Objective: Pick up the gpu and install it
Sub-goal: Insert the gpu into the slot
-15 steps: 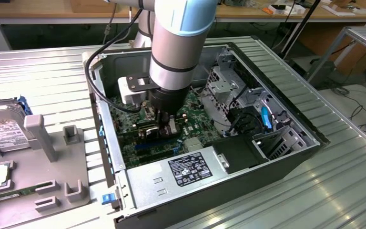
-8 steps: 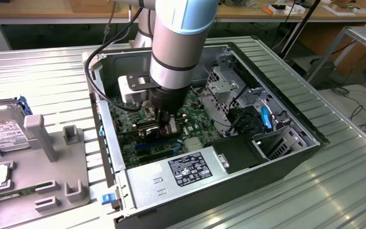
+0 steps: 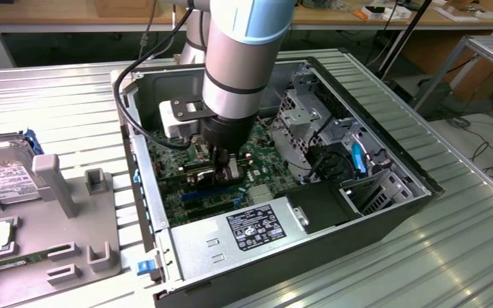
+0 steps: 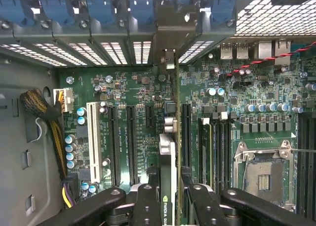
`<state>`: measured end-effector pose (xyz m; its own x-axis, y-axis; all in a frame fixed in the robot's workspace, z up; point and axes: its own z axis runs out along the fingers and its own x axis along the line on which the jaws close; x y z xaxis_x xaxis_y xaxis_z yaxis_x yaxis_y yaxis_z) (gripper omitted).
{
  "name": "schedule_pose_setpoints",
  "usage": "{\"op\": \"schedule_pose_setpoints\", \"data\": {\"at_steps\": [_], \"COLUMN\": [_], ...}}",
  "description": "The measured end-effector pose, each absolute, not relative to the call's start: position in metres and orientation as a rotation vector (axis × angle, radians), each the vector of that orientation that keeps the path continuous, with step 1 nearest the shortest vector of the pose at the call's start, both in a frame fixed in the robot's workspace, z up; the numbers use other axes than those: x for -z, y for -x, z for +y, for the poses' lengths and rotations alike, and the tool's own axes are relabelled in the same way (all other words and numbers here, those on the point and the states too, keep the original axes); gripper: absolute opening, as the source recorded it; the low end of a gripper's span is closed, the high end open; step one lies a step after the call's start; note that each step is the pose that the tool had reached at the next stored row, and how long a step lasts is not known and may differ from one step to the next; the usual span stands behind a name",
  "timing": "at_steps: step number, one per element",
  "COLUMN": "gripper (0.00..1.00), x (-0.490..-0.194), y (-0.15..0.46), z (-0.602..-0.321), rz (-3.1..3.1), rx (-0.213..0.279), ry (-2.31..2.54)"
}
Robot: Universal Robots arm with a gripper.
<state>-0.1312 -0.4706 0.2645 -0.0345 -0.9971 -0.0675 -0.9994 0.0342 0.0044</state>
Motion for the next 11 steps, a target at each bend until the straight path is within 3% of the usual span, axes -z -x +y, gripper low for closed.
{"op": "schedule_pose_setpoints", "data": {"at_steps": [11], "gripper": [0.27], "x": [-0.2645], "y": [0.1256], "z": [-0.4647], "rz": [2.23], "rx": [-0.077], "ry": [2.147]}}
